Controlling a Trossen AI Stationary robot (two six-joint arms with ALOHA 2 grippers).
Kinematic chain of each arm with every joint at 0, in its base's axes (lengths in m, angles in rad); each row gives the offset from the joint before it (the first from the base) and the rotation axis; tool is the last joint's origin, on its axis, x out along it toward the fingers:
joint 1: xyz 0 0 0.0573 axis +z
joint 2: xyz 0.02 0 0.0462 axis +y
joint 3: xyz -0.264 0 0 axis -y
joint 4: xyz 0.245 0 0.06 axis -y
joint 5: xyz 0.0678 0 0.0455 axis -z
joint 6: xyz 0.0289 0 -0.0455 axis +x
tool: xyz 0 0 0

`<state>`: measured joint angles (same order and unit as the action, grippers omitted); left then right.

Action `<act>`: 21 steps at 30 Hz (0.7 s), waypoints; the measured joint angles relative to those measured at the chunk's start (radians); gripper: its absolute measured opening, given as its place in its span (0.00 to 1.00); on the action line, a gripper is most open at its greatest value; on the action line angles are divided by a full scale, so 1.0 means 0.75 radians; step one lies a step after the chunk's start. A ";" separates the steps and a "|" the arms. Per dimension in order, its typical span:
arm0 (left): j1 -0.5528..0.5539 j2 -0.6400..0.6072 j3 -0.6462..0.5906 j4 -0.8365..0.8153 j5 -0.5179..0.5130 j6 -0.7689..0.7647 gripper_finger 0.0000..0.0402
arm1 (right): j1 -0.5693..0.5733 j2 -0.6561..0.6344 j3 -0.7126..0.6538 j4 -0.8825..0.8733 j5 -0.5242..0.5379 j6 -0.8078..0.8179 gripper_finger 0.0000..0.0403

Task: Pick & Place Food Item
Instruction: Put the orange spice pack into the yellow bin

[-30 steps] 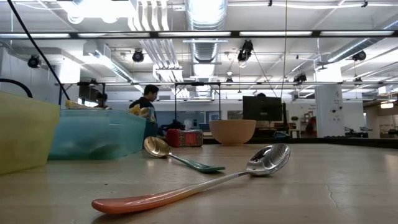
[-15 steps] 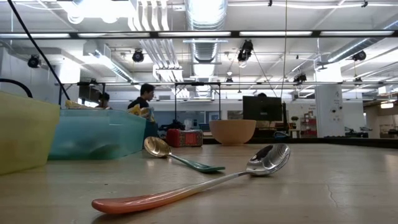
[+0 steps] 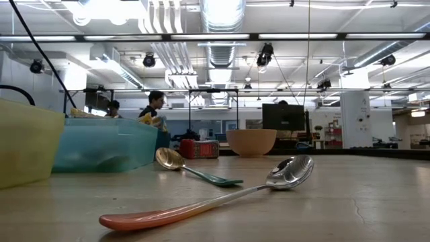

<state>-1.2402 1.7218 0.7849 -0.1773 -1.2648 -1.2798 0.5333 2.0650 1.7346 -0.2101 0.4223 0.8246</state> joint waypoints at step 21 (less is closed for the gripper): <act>0.006 -0.001 -0.001 0.003 0.000 -0.004 0.01 | -0.106 0.429 0.672 -0.505 -0.279 -0.310 0.16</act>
<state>-1.2354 1.7214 0.7845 -0.1749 -1.2648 -1.2827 0.4537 2.3867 2.2383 -0.5892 0.2130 0.5919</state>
